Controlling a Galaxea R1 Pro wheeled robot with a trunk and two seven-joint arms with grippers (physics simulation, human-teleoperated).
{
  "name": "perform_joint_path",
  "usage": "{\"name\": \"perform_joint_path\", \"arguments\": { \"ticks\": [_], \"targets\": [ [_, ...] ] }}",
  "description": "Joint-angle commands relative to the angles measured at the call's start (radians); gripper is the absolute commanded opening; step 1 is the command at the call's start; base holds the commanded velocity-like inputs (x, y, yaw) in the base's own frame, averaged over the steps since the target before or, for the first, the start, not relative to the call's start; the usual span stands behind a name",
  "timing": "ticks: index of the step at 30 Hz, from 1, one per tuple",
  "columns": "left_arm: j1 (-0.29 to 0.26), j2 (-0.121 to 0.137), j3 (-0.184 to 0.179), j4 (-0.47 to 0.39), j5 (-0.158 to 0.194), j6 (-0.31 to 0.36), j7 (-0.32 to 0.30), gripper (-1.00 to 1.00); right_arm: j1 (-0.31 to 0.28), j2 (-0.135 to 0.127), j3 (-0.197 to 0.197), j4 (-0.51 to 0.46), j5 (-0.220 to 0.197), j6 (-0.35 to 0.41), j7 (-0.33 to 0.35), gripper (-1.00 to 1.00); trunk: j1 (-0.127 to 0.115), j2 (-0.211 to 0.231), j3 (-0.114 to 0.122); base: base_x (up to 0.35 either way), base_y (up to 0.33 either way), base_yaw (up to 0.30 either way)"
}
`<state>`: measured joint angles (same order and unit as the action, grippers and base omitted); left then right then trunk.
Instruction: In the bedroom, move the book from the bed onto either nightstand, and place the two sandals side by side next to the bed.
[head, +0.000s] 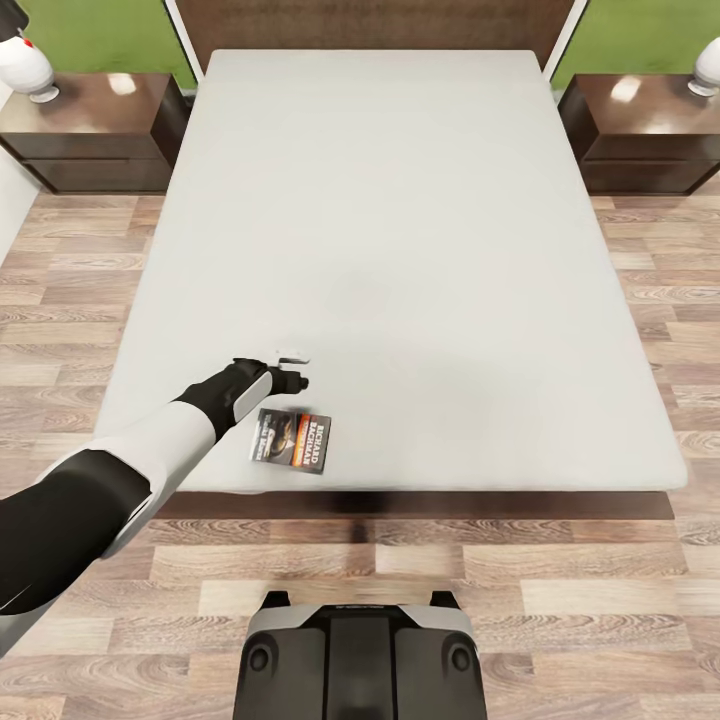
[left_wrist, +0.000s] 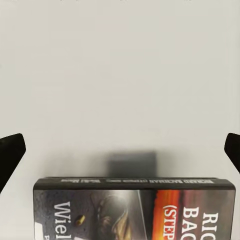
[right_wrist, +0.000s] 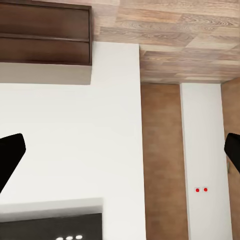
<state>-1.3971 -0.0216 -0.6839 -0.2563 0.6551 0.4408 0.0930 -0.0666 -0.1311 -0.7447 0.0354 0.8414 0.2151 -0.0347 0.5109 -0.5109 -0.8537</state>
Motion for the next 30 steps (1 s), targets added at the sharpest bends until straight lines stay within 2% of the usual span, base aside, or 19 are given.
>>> {"name": "perform_joint_path", "arguments": {
  "ticks": [1, 5, 10, 30],
  "targets": [
    [0.0, 0.0, -0.007, -0.002, 0.011, 0.003, 0.008, 1.0, -0.001, -0.001, -0.008, 0.003, 0.01, 0.001, -0.004, 1.0, 0.0, -0.001, -0.001, 0.0, 0.0, 0.0],
    [0.0, 0.001, -0.007, -0.002, 0.011, 0.0, 0.008, 1.0, -0.001, -0.001, -0.008, 0.003, 0.01, 0.001, -0.004, 1.0, 0.0, -0.001, -0.001, 0.0, 0.0, 0.0],
    [0.0, 0.001, -0.007, -0.001, 0.011, -0.001, 0.008, 1.0, -0.001, -0.001, -0.008, 0.003, 0.01, 0.001, -0.004, 1.0, 0.02, -0.036, -0.016, 0.0, 0.0, 0.0],
    [0.001, 0.002, -0.007, -0.001, 0.011, -0.004, 0.008, 1.0, -0.001, -0.009, -0.01, 0.001, 0.009, -0.001, -0.005, 1.0, 0.02, -0.036, -0.016, 0.0, 0.0, 0.0]
  ]
}}
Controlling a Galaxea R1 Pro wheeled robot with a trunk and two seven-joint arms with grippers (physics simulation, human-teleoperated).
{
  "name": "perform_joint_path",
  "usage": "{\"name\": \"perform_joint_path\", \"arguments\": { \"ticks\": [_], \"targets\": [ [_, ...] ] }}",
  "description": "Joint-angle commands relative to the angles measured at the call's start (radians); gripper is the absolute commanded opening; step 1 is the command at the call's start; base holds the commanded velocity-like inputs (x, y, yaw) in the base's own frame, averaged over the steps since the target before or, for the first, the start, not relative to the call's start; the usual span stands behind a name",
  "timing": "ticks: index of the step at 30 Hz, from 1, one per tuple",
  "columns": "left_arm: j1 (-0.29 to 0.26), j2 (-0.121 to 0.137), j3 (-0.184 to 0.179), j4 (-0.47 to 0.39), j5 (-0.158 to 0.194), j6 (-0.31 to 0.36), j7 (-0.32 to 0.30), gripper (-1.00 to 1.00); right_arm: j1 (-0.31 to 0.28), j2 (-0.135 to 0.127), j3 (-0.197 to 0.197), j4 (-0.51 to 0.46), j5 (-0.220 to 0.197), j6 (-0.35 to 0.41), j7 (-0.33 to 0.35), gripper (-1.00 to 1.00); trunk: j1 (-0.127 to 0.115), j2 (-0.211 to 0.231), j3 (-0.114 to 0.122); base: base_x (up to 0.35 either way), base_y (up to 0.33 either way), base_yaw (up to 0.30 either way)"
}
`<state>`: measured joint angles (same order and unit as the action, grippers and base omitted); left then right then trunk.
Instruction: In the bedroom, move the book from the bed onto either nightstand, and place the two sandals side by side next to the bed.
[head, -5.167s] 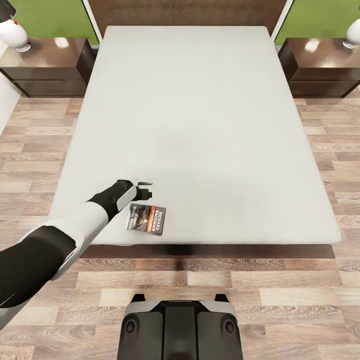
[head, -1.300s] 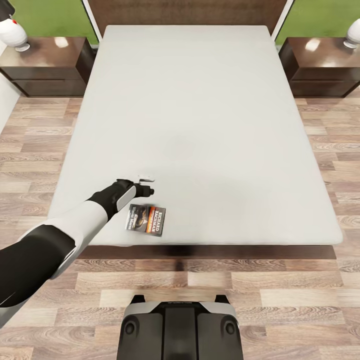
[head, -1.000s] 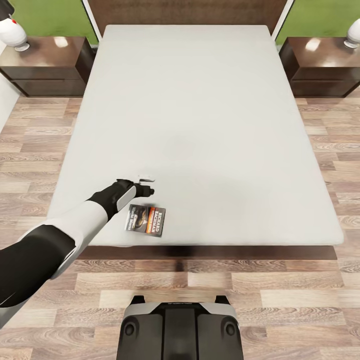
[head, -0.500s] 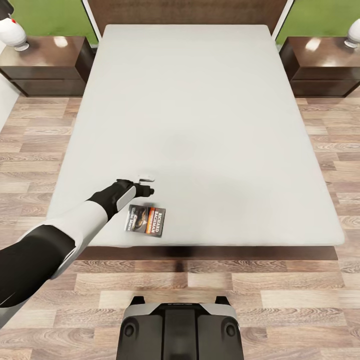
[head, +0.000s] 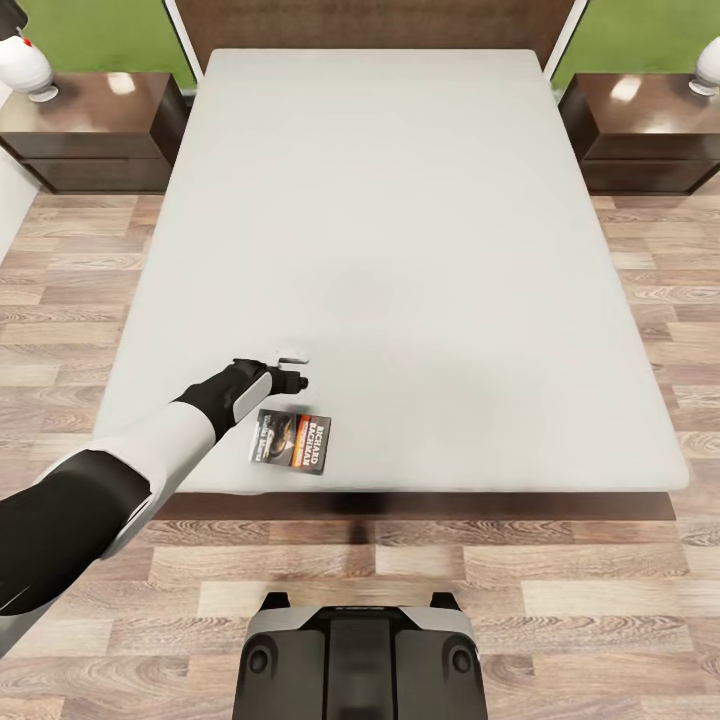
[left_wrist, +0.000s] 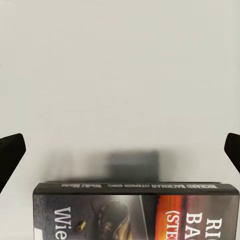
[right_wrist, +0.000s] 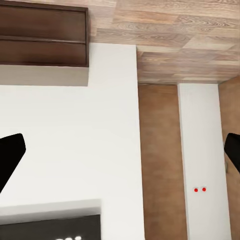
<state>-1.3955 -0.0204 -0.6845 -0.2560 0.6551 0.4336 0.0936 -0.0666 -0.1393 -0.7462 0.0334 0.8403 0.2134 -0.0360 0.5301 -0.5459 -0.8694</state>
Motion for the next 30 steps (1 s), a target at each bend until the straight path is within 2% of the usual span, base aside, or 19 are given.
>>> {"name": "perform_joint_path", "arguments": {
  "ticks": [1, 15, 21, 30],
  "targets": [
    [0.0, 0.0, -0.007, -0.002, 0.011, 0.004, 0.008, 1.0, -0.001, -0.001, -0.008, 0.003, 0.01, 0.001, -0.004, 1.0, 0.0, -0.001, -0.001, 0.0, 0.0, 0.0],
    [0.0, 0.0, -0.007, -0.001, 0.011, -0.015, 0.009, 1.0, -0.001, -0.001, -0.008, 0.002, 0.014, -0.002, -0.003, 1.0, 0.0, -0.001, -0.001, 0.0, 0.0, 0.0],
    [0.0, -0.002, -0.008, -0.001, 0.011, -0.021, 0.009, 1.0, -0.001, 0.003, -0.008, 0.002, 0.014, -0.002, -0.003, 1.0, 0.023, -0.043, -0.02, 0.0, 0.0, 0.0],
    [0.0, -0.001, -0.009, -0.001, 0.011, -0.031, 0.009, 1.0, -0.001, 0.006, -0.008, 0.002, 0.013, -0.002, -0.004, 1.0, 0.023, -0.043, -0.02, 0.0, 0.0, 0.0]
  ]
}}
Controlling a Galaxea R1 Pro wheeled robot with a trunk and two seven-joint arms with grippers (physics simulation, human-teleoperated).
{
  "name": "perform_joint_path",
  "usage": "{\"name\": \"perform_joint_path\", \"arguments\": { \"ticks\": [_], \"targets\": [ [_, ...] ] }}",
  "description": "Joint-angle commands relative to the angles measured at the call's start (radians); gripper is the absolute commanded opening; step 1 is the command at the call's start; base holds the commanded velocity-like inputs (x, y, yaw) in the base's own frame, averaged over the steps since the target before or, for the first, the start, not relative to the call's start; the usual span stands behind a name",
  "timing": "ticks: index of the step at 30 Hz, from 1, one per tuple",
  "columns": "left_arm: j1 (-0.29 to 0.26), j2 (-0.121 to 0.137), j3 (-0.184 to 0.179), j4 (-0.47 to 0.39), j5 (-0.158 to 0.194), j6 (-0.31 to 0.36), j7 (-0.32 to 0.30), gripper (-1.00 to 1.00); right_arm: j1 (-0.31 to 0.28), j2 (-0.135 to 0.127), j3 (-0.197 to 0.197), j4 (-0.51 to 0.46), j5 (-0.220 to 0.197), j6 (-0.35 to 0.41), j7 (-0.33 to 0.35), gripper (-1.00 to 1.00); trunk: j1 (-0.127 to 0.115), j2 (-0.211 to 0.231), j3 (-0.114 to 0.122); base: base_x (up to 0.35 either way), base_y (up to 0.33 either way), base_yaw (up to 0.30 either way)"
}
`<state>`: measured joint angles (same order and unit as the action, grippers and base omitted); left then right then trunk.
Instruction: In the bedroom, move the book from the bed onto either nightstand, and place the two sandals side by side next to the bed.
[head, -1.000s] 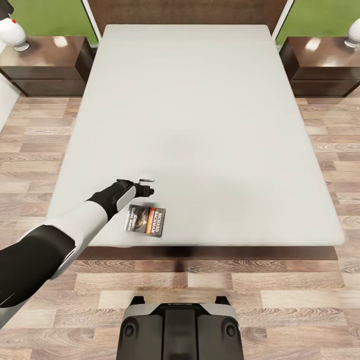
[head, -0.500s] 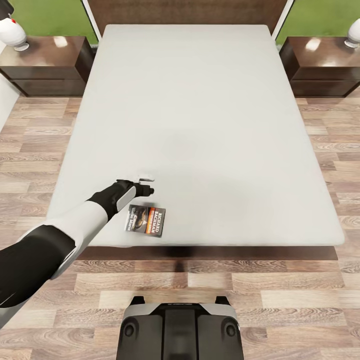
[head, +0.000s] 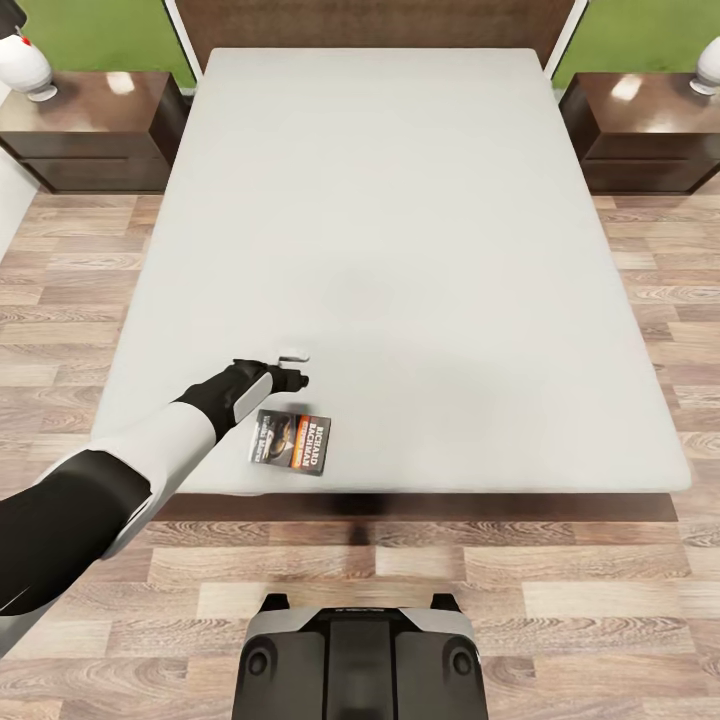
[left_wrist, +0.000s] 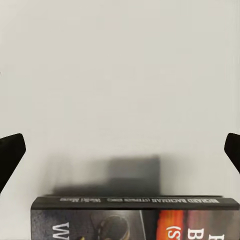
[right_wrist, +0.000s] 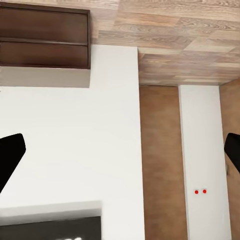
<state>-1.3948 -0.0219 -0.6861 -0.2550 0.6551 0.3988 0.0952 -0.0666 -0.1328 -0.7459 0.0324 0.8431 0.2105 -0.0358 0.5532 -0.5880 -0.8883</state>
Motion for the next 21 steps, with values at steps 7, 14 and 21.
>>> {"name": "perform_joint_path", "arguments": {
  "ticks": [7, 14, 21],
  "targets": [
    [-0.001, 0.0, -0.007, -0.001, 0.011, 0.0, 0.008, 1.0, -0.001, -0.003, -0.009, 0.003, 0.01, 0.001, -0.004, 1.0, 0.0, -0.001, -0.001, 0.0, 0.0, 0.0],
    [0.0, -0.001, -0.007, -0.001, 0.011, -0.001, 0.008, 1.0, -0.001, -0.008, -0.01, 0.003, 0.008, 0.001, -0.003, 1.0, 0.016, -0.029, -0.013, 0.0, 0.0, 0.0],
    [0.0, 0.0, -0.006, -0.001, 0.011, -0.001, 0.008, 1.0, -0.001, -0.009, -0.01, 0.003, 0.008, 0.001, -0.003, 1.0, 0.023, -0.043, -0.019, 0.0, 0.0, 0.0]
  ]
}}
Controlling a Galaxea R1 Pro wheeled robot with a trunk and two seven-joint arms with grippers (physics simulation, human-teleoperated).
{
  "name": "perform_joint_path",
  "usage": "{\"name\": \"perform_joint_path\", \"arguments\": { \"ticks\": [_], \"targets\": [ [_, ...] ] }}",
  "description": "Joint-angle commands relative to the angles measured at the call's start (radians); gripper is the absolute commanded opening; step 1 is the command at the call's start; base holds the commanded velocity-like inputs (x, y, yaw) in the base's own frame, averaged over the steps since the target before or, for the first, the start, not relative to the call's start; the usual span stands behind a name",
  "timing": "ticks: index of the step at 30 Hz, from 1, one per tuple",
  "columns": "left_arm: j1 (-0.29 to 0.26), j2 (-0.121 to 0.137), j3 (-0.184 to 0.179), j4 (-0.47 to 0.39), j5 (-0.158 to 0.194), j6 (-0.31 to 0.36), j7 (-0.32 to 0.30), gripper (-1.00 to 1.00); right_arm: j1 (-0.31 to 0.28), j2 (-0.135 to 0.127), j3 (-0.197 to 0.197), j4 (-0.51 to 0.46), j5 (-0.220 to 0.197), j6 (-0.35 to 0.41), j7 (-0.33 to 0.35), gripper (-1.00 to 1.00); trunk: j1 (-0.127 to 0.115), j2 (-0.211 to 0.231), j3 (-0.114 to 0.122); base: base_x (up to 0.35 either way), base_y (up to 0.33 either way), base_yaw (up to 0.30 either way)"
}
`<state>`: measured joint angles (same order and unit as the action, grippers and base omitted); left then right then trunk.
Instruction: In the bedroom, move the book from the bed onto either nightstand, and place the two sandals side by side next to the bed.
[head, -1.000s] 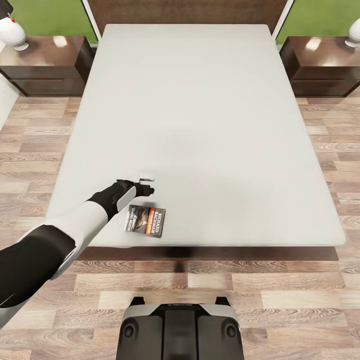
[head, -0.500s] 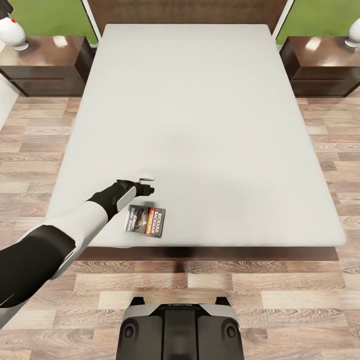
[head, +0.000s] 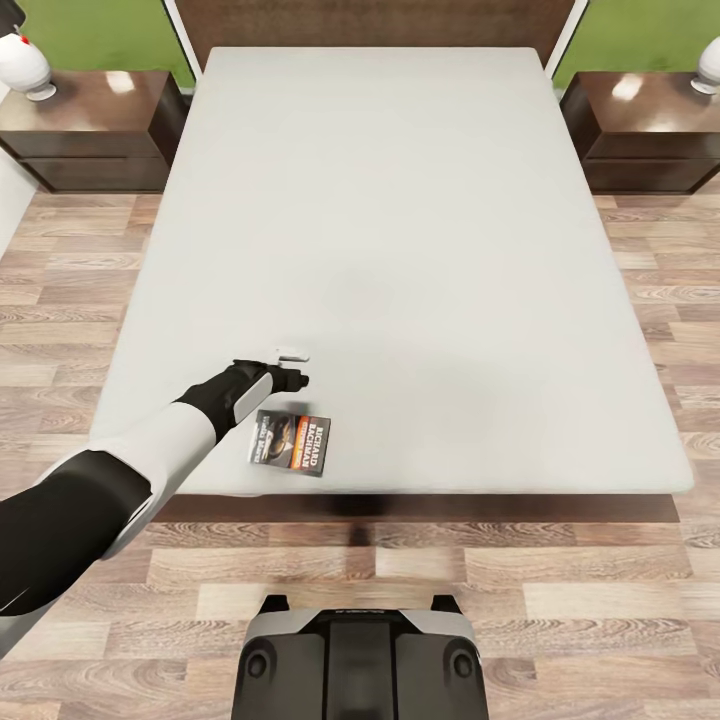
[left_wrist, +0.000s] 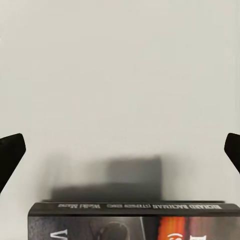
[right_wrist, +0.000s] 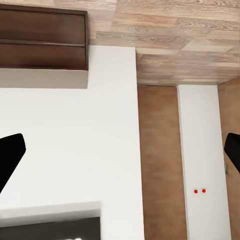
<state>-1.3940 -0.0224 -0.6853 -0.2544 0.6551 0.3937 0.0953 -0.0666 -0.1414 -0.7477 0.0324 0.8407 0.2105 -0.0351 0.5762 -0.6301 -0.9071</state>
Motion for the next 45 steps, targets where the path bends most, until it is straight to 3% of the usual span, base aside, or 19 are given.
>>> {"name": "perform_joint_path", "arguments": {
  "ticks": [1, 13, 21, 45],
  "targets": [
    [0.0, 0.0, -0.007, -0.002, 0.011, 0.004, 0.008, 1.0, -0.001, -0.001, -0.008, 0.003, 0.01, 0.001, -0.004, 1.0, 0.0, -0.001, -0.001, 0.0, 0.0, 0.0],
    [0.0, 0.001, -0.007, -0.001, 0.011, 0.001, 0.009, 1.0, -0.001, 0.002, -0.007, -0.002, 0.013, 0.001, -0.003, 1.0, 0.0, -0.001, -0.001, 0.0, 0.0, 0.0],
    [0.0, 0.001, -0.007, 0.0, 0.011, -0.014, 0.008, 1.0, -0.001, 0.002, -0.006, -0.005, 0.014, 0.001, -0.003, 1.0, 0.031, -0.057, -0.026, 0.0, 0.0, 0.0],
    [0.0, 0.001, -0.007, 0.0, 0.011, -0.021, 0.01, 1.0, -0.001, 0.002, -0.006, -0.008, 0.014, 0.001, -0.003, 1.0, 0.031, -0.057, -0.026, 0.0, 0.0, 0.0]
  ]
}}
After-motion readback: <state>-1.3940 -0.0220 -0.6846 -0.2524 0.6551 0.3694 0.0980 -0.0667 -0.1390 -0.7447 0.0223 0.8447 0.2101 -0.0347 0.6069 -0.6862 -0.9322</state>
